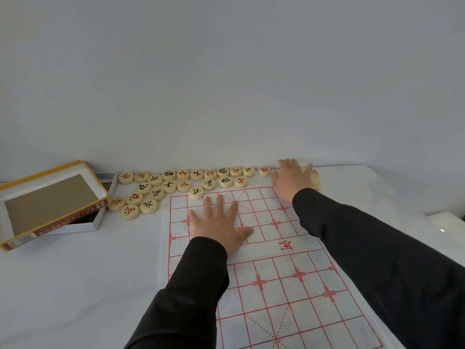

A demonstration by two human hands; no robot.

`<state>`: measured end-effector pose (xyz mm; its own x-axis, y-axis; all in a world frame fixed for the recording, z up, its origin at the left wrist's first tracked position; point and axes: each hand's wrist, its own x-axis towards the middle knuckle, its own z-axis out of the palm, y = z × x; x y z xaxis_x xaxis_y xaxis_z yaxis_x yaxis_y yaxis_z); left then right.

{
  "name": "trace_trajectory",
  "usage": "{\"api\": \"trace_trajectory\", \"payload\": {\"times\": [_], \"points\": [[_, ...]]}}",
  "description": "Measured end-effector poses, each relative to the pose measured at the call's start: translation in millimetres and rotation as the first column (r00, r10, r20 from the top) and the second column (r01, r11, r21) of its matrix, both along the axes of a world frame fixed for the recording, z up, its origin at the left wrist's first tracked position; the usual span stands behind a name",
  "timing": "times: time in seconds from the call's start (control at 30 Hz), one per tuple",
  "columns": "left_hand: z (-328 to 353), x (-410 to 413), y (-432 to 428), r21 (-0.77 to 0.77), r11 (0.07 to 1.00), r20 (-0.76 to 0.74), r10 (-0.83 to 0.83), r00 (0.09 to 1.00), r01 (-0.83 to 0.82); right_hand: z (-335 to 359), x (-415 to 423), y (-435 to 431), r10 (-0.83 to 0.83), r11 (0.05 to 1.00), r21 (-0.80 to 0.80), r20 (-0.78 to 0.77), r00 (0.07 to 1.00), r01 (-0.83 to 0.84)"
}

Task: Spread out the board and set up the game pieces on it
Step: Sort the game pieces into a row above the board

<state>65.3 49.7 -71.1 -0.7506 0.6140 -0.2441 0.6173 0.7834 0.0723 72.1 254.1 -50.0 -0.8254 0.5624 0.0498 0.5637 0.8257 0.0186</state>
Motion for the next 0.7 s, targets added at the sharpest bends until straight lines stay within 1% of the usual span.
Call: {"api": "trace_trajectory", "payload": {"times": [0.03, 0.07, 0.13, 0.2, 0.23, 0.3, 0.33, 0.4, 0.43, 0.5, 0.53, 0.57, 0.7], "points": [[0, 0, 0, 0.001, 1.000, -0.001, 0.002, 1.000, -0.002, 1, 1, 2, -0.035, 0.999, 0.010, 0.038, 0.999, 0.034], [0, 0, 0, 0.002, 1.000, 0.002, 0.003, 1.000, -0.003, 2, 0, 2, -0.033, 0.999, 0.010, 0.073, 0.997, 0.032], [0, -1, 1, 0.003, 1.000, 0.009, 0.006, 1.000, -0.006, 2, -2, -2, 0.048, 0.999, -0.030, 0.091, 0.995, -0.045], [0, 0, 0, 0.002, 1.000, 0.011, 0.004, 1.000, -0.004, 2, 0, -7, 0.106, 0.992, -0.071, 0.048, 0.993, -0.102], [0, -1, 0, 0.005, 1.000, 0.009, 0.003, 1.000, -0.003, 2, 2, -9, 0.097, 0.994, -0.051, 0.010, 0.995, -0.096], [0, -1, -1, 0.010, 1.000, 0.006, 0.002, 1.000, -0.002, 2, 10, -11, 0.024, 0.999, 0.045, -0.036, 0.999, -0.022], [0, 0, 0, 0.012, 1.000, 0.005, 0.001, 1.000, -0.001, 2, 15, -12, -0.010, 0.996, 0.085, -0.029, 1.000, 0.012], [-1, -1, 0, 0.014, 1.000, 0.003, 0.007, 1.000, -0.007, 1, 21, -15, 0.015, 0.994, 0.113, 0.009, 1.000, -0.016], [-1, 0, 0, 0.016, 1.000, 0.005, 0.010, 1.000, -0.010, 1, 21, -16, 0.059, 0.994, 0.095, 0.020, 0.998, -0.061], [-1, 0, 1, 0.018, 1.000, 0.006, 0.013, 1.000, -0.013, 0, 18, -20, 0.125, 0.992, -0.007, 0.000, 0.992, -0.125], [-1, 0, 1, 0.019, 1.000, 0.006, 0.015, 1.000, -0.015, 0, 17, -21, 0.132, 0.989, -0.057, -0.017, 0.991, -0.133], [-2, 0, 1, 0.019, 1.000, 0.004, 0.015, 1.000, -0.015, -1, 16, -21, 0.127, 0.989, -0.071, -0.034, 0.991, -0.129], [-3, 0, 0, 0.016, 1.000, -0.007, 0.012, 1.000, -0.012, -7, 29, -14, 0.009, 1.000, 0.016, -0.153, 0.988, -0.006]]}}
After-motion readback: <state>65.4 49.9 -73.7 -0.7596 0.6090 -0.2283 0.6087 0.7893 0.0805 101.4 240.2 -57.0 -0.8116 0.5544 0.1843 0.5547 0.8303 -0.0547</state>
